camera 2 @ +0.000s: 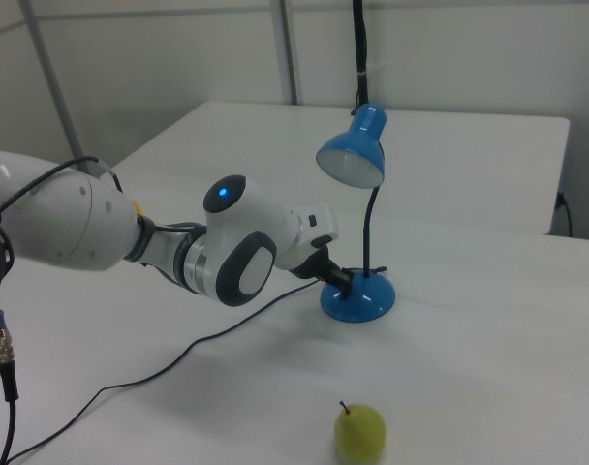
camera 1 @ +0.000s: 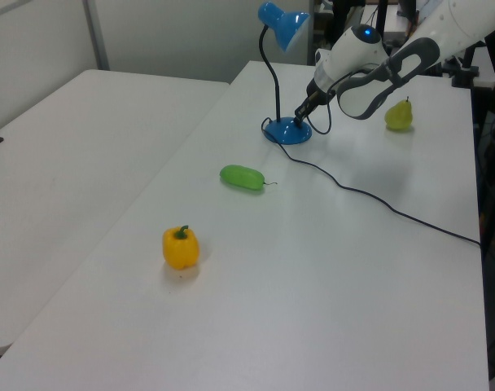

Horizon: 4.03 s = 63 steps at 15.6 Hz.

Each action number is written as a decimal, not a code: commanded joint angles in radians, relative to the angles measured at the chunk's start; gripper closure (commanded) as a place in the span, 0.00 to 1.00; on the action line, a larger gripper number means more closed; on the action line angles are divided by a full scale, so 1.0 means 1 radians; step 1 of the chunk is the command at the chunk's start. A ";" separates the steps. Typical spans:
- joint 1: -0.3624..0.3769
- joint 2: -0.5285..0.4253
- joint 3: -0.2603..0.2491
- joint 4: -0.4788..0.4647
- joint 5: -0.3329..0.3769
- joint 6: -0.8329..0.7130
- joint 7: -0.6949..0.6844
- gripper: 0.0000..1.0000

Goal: Turn on desk lamp

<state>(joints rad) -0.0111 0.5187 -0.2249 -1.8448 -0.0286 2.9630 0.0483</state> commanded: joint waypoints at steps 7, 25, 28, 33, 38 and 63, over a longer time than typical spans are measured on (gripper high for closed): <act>0.005 0.047 -0.010 -0.002 -0.019 0.021 0.012 1.00; 0.049 -0.258 -0.008 -0.087 -0.017 -0.483 0.010 0.93; 0.051 -0.324 -0.007 -0.085 -0.019 -0.668 -0.010 0.65; 0.059 -0.448 -0.005 -0.074 -0.017 -0.910 0.001 0.00; 0.063 -0.505 -0.004 0.068 0.003 -1.232 0.010 0.00; 0.091 -0.526 0.216 0.156 0.061 -1.147 -0.186 0.00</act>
<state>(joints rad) 0.0509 0.0021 0.0314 -1.6667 0.0184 1.7748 -0.1009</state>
